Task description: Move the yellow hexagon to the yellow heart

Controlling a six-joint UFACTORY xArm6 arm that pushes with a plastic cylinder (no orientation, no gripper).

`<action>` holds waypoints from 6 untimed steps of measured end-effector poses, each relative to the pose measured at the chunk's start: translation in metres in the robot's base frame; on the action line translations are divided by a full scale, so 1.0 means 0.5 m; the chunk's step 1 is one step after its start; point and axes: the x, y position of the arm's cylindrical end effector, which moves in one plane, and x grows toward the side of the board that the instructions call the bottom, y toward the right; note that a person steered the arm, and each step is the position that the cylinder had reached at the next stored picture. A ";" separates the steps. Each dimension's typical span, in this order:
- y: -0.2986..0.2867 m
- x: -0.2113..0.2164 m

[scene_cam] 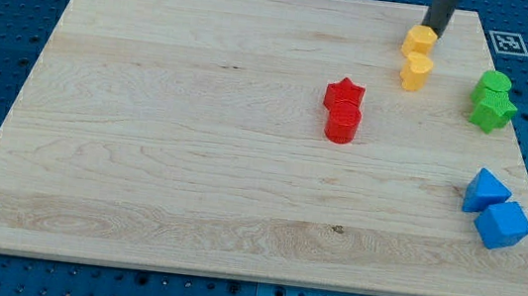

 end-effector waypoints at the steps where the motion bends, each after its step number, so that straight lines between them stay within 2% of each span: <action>1: -0.003 0.057; 3: 0.021 0.020; 4: 0.026 0.070; 6: 0.026 0.072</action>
